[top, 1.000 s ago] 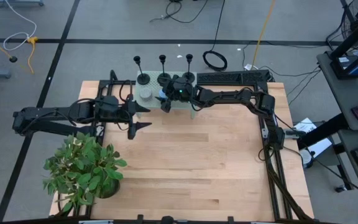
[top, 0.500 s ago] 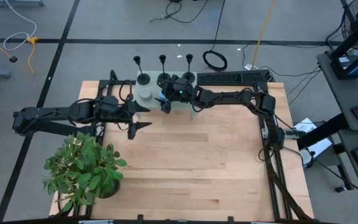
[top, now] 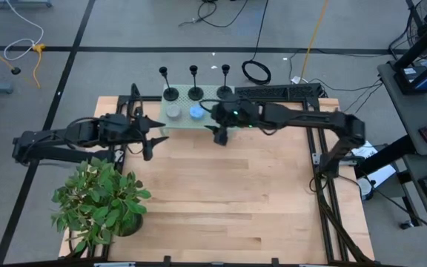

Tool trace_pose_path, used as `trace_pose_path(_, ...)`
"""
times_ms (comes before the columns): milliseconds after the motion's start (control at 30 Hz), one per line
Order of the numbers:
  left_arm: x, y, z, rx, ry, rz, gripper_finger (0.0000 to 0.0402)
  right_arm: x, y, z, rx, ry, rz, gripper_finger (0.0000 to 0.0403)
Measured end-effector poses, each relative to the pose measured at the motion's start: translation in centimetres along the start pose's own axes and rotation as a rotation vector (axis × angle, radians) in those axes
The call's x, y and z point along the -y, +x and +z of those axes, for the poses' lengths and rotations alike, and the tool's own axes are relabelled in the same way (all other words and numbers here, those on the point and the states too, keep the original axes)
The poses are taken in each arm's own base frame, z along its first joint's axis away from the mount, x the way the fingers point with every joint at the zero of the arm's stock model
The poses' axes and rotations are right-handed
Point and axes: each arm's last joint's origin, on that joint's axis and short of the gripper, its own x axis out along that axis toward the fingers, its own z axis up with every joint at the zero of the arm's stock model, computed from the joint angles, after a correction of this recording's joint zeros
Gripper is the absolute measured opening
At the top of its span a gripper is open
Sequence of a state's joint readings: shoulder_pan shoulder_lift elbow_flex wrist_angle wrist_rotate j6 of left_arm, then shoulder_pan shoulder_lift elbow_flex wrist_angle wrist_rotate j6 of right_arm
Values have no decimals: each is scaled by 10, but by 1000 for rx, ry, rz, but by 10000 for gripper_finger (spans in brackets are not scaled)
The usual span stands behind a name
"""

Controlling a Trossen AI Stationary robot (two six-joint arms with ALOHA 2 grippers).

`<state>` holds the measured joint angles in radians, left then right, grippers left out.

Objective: Pick & Place candle stick holders
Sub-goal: Return to Home Position

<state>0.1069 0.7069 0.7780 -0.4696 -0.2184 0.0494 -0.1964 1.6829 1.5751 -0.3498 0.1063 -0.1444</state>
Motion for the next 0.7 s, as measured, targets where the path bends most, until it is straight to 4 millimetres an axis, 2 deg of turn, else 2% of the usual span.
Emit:
trace_pose_path(133,-3,-12,-2,12,-10,1,132,-13,-31,-9,8,-14,-16,186)
trace_pose_path(233,-4,-21,-4,26,-21,2,57,-23,-57,-30,21,29,24,111)
trace_pose_path(300,-6,-28,-4,50,-31,2,16,-29,-68,-50,55,41,39,53)
trace_pose_path(367,-8,-36,-6,77,-43,-3,11,-34,-77,-72,100,39,44,14)
trace_pose_path(533,-9,-45,-18,130,-94,11,15,-38,-106,-118,241,147,67,6)
trace_pose_path(700,-7,-41,-52,106,-149,20,8,-36,-127,-162,307,170,66,2)
